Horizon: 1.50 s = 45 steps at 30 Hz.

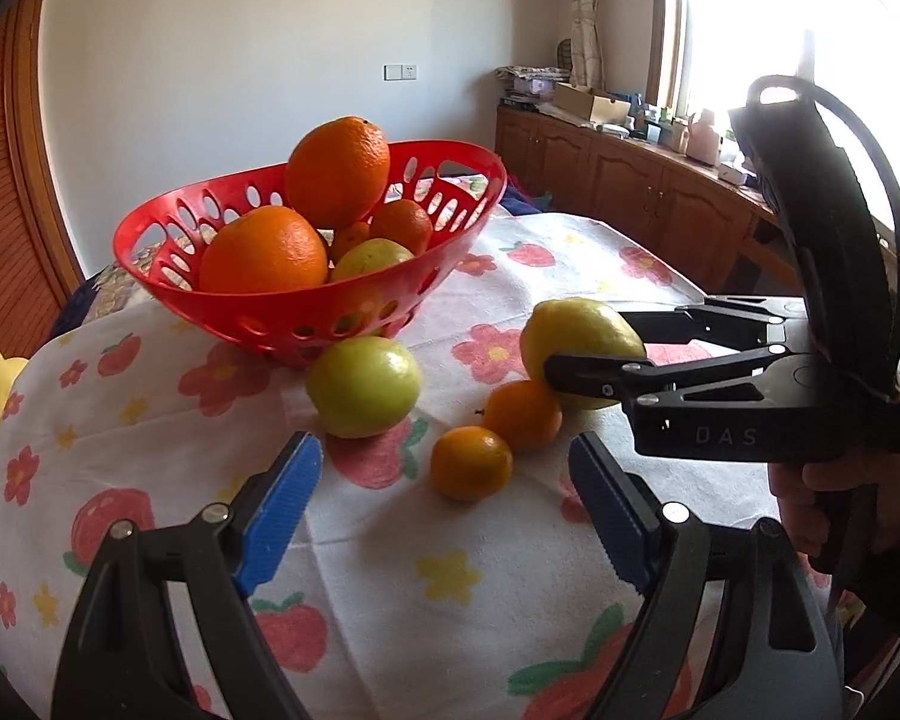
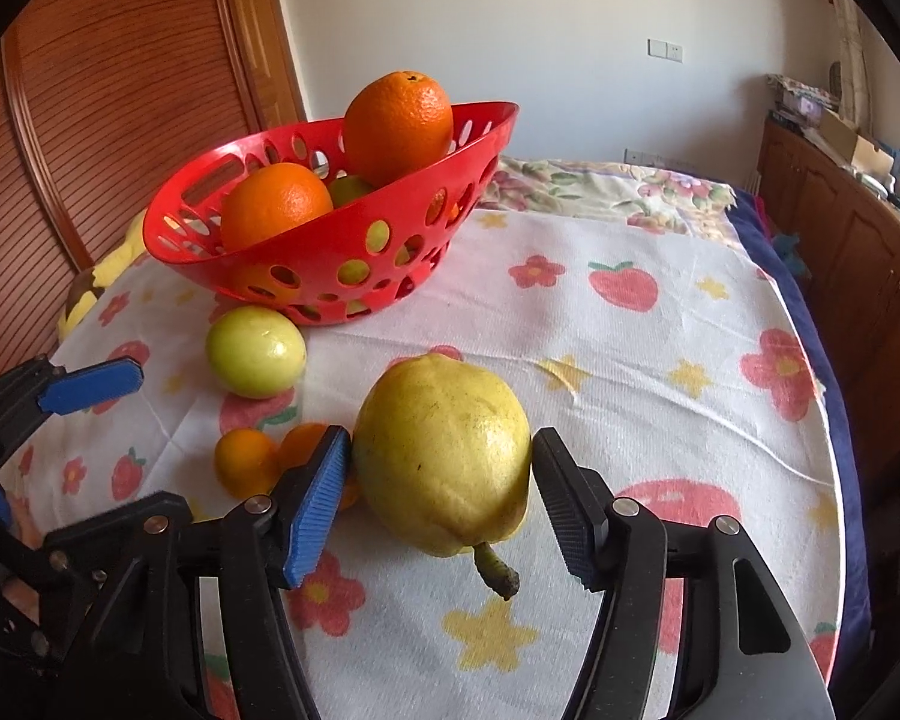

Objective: Organize fruits
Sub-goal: 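Move the left tool to a tangerine while the right tool approaches the yellow pear, then grasp the tangerine with the left tool while the right tool grasps the yellow pear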

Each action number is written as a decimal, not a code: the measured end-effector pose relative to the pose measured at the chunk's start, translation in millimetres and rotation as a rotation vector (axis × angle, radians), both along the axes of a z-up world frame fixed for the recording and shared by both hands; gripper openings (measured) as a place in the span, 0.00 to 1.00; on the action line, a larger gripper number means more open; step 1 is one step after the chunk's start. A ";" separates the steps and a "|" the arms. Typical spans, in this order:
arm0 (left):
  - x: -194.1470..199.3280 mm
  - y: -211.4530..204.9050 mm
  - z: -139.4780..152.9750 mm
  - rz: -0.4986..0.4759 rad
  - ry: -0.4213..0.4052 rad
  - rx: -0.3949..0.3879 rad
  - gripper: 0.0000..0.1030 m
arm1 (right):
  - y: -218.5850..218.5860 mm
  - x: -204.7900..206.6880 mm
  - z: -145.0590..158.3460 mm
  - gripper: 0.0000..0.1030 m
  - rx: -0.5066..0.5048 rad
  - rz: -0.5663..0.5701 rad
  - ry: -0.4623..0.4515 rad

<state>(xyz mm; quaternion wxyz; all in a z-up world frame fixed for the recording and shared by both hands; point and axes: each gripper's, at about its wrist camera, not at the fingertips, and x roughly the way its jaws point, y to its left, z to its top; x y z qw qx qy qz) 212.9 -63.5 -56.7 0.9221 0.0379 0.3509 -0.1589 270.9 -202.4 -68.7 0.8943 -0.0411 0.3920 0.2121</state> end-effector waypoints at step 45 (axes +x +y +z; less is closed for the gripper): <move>6.4 7.7 -13.2 -0.077 0.102 -0.029 0.32 | -8.7 -31.8 -5.8 0.62 -0.040 0.003 -0.074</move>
